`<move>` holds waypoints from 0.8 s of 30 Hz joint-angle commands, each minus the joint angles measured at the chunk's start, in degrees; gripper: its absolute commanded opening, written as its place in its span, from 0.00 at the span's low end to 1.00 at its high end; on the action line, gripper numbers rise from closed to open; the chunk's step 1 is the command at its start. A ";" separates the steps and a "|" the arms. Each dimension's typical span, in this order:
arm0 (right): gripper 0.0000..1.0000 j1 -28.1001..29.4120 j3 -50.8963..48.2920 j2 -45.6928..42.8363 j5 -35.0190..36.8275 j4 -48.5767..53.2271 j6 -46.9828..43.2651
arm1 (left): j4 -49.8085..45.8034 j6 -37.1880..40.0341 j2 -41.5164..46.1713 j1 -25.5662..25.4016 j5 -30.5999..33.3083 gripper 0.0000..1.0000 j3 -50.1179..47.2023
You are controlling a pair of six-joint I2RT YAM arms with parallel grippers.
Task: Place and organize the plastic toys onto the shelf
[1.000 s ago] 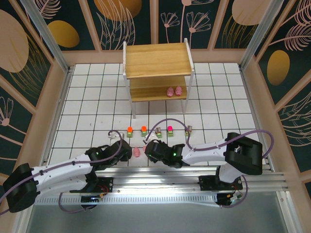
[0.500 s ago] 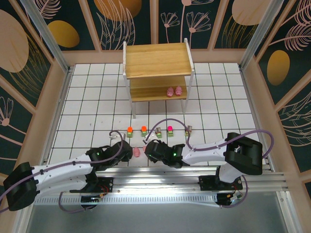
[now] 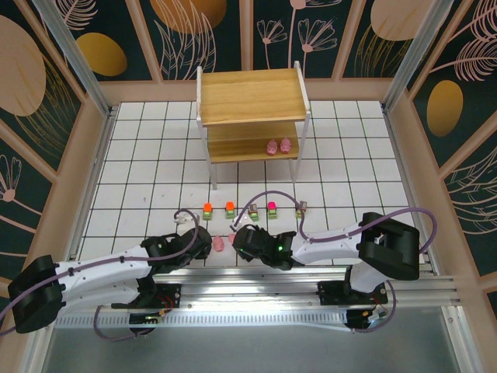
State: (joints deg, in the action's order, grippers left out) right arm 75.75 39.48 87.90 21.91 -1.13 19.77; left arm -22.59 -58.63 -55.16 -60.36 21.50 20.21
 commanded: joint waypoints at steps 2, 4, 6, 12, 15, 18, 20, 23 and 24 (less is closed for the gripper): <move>0.48 0.05 -1.08 -1.44 -0.03 -1.04 -0.65 | -1.37 -1.75 -2.71 -0.60 0.70 0.42 0.26; 0.47 0.04 -1.16 -1.58 -0.01 -1.22 -0.72 | -0.60 -2.00 -4.38 -0.77 0.56 0.43 0.35; 0.47 0.05 -1.32 -1.55 -0.01 -1.46 -0.79 | -0.19 -2.27 -5.77 -1.12 0.65 0.43 0.52; 0.47 -0.07 -1.86 -1.72 -0.11 -1.53 -0.70 | -0.69 -3.88 -6.72 -2.82 2.77 0.41 1.53; 0.47 -0.08 -2.10 -1.87 -0.11 -1.64 -0.70 | -0.97 -4.42 -6.29 -3.01 3.27 0.41 1.24; 0.47 -0.14 -2.22 -1.96 -0.11 -1.68 -0.78 | -1.39 -4.48 -6.28 -3.01 3.49 0.39 1.24; 0.47 -0.24 -2.22 -2.06 0.02 -1.69 -0.87 | -1.42 -4.39 -6.37 -3.01 3.57 0.36 1.33; 0.47 -0.35 -2.22 -2.36 0.31 -1.60 -1.05 | -1.55 -3.49 -6.46 -3.01 3.98 0.30 1.89; 0.47 -0.39 -2.22 -2.61 0.45 -1.60 -1.13 | -1.65 -3.07 -6.50 -3.01 4.09 0.29 2.19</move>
State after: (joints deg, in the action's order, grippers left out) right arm 75.72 38.06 87.18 21.89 -1.63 19.75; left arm -22.81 -61.98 -61.56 -63.02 23.88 20.62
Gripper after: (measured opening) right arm 0.473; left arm 0.297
